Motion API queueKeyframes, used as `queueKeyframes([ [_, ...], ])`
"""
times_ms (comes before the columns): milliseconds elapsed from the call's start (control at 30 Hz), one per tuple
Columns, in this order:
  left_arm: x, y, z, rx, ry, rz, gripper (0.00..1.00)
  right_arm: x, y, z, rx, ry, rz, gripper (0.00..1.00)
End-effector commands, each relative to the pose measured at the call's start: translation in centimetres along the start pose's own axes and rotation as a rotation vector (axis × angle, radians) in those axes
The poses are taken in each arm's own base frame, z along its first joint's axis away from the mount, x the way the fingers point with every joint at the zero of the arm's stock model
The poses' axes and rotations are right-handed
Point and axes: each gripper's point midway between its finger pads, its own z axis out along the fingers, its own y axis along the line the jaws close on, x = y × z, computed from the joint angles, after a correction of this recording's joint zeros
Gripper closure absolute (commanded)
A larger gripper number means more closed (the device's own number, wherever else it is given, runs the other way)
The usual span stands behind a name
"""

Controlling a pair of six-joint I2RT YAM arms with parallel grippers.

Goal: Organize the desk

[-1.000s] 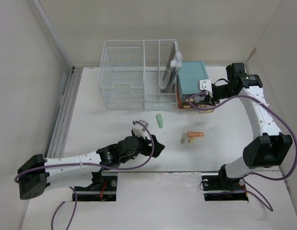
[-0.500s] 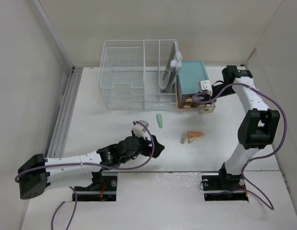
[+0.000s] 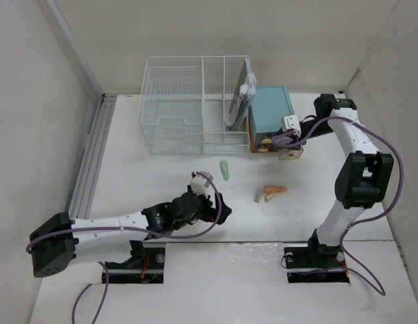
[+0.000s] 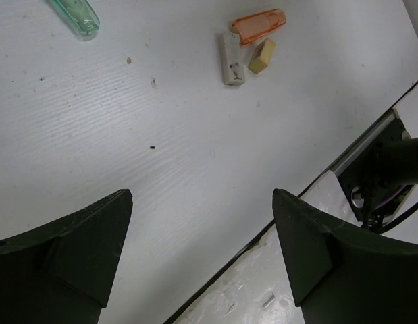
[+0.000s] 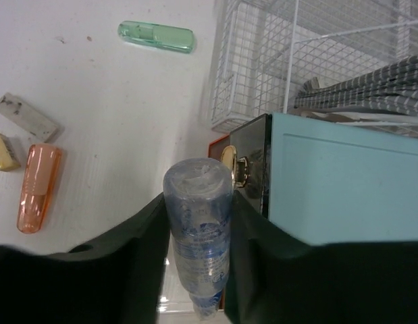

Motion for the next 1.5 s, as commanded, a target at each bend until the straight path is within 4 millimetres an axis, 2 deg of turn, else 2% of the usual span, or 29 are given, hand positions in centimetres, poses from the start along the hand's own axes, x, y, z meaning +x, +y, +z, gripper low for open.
queueKeyframes([
  [0, -2.6, -2.2, 0.1, 0.058, -0.055, -0.023, 0.18, -1.6, 0.1, -1.0, -0.001, -0.011, -0.144, 0.38],
  [33, -2.6, -2.0, 0.1, 0.059, -0.053, -0.017, 0.18, -1.7, 0.3, -1.1, 0.000, -0.011, -0.145, 0.00],
  [200, -2.7, -1.9, 0.1, 0.059, -0.053, -0.011, 0.18, -2.8, 1.7, -1.5, 0.019, -0.021, -0.156, 0.00],
  [233, -2.7, -1.9, 0.1, 0.059, -0.053, -0.011, 0.18, -3.8, 1.7, -1.7, 0.037, -0.037, -0.172, 0.00],
  [300, -3.1, -1.8, 0.3, 0.052, -0.057, -0.015, 0.18, -4.6, 1.7, -2.1, 0.061, -0.052, -0.178, 0.00],
  [367, -3.0, -1.9, 0.3, 0.059, -0.052, -0.014, 0.18, -5.6, 1.7, -2.4, 0.080, -0.068, -0.160, 0.07],
  [433, -3.0, -1.9, 0.3, 0.059, -0.052, -0.014, 0.18, -6.1, 1.9, -2.6, 0.089, -0.081, -0.104, 0.21],
  [467, -3.0, -1.9, 0.3, 0.059, -0.052, -0.014, 0.18, -6.3, 2.0, -2.6, 0.091, -0.091, -0.078, 0.51],
  [533, -3.0, -1.9, 0.3, 0.059, -0.052, -0.014, 0.18, -6.3, 2.2, -2.5, 0.089, -0.093, -0.030, 0.87],
  [567, -2.8, -1.8, 0.3, 0.060, -0.053, -0.015, 0.18, -6.0, 2.5, -2.3, 0.082, -0.096, -0.017, 1.00],
  [700, -2.7, -1.9, 0.3, 0.067, -0.047, -0.014, 0.18, -5.0, 3.7, -1.7, 0.056, -0.084, 0.021, 1.00],
  [800, -2.5, -1.7, 0.3, 0.066, -0.046, -0.014, 0.18, -4.4, 3.8, -1.3, 0.048, -0.087, 0.044, 1.00],
  [900, -2.5, -1.7, 0.3, 0.066, -0.046, -0.014, 0.18, -3.7, 2.8, -1.4, 0.080, -0.064, 0.092, 1.00],
  [1100, -2.3, -1.6, 0.2, 0.066, -0.046, -0.014, 0.18, -0.6, -0.1, -2.1, 0.194, 0.062, 0.133, 1.00],
  [1167, -2.3, -1.6, 0.2, 0.066, -0.046, -0.014, 0.18, 0.4, -0.1, -2.1, 0.212, 0.091, 0.188, 1.00],
  [1333, -2.3, -1.6, 0.2, 0.066, -0.046, -0.014, 0.18, 1.2, -0.7, -2.2, 0.240, 0.118, 0.204, 1.00],
  [1467, -2.3, -1.6, 0.2, 0.066, -0.046, -0.014, 0.18, -0.7, 0.0, -1.9, 0.222, 0.046, 0.163, 1.00],
])
